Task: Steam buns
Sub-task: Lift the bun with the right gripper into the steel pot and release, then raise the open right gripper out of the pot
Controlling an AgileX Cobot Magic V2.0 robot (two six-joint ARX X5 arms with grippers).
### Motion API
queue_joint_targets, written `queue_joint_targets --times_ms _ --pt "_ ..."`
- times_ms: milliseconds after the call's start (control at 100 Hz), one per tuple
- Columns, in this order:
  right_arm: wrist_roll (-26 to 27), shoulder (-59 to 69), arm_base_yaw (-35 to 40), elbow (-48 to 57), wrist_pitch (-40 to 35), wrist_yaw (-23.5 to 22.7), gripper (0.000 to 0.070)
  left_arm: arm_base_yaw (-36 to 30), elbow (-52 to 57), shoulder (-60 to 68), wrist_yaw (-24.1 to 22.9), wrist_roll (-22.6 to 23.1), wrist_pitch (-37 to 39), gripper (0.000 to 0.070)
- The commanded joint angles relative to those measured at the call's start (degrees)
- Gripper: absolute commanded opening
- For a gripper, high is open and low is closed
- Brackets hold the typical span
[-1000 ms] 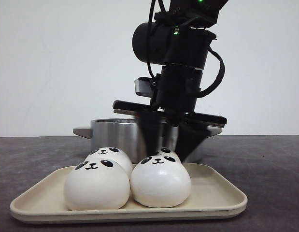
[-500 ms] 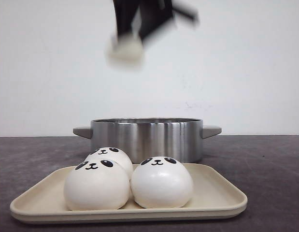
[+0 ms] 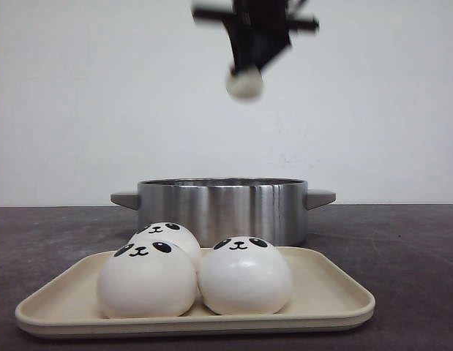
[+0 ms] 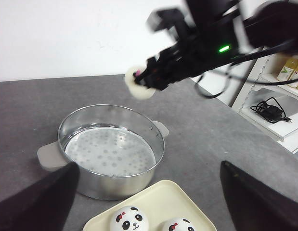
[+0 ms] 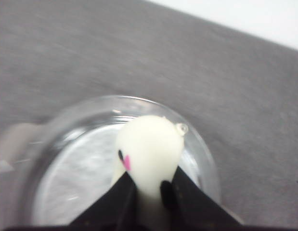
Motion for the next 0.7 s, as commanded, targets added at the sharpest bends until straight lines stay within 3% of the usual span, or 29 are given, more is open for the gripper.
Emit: queue_joint_targets --times_ms 0,150,370,420,530,560,690 --pt "-1.2 3.61 -0.48 0.96 1.36 -0.92 0.0007 -0.26 0.87 0.39 -0.15 0.5 0.63 0.0556" --pt "-1.16 9.75 -2.29 0.96 2.32 -6.4 0.0007 -0.26 0.87 0.39 -0.15 0.5 0.59 0.0556" --pt "-0.77 15.61 -2.47 0.96 2.89 -6.69 0.0016 -0.26 0.87 0.39 -0.13 0.52 0.48 0.0556" --pt "-0.5 16.39 -2.47 0.96 3.34 -6.71 0.0083 -0.26 0.87 0.39 -0.13 0.52 0.42 0.0556" --pt "-0.46 17.22 -2.49 0.96 4.0 -6.14 0.0387 -0.26 0.85 0.42 -0.13 0.52 0.22 0.0556" --pt "-0.46 17.25 -2.49 0.96 4.02 -6.03 0.0414 -0.26 0.85 0.42 -0.13 0.52 0.13 0.0556" --pt "-0.44 17.29 -2.49 0.96 3.98 -5.46 0.0414 -0.26 0.85 0.46 -0.13 0.52 -0.79 0.0556"
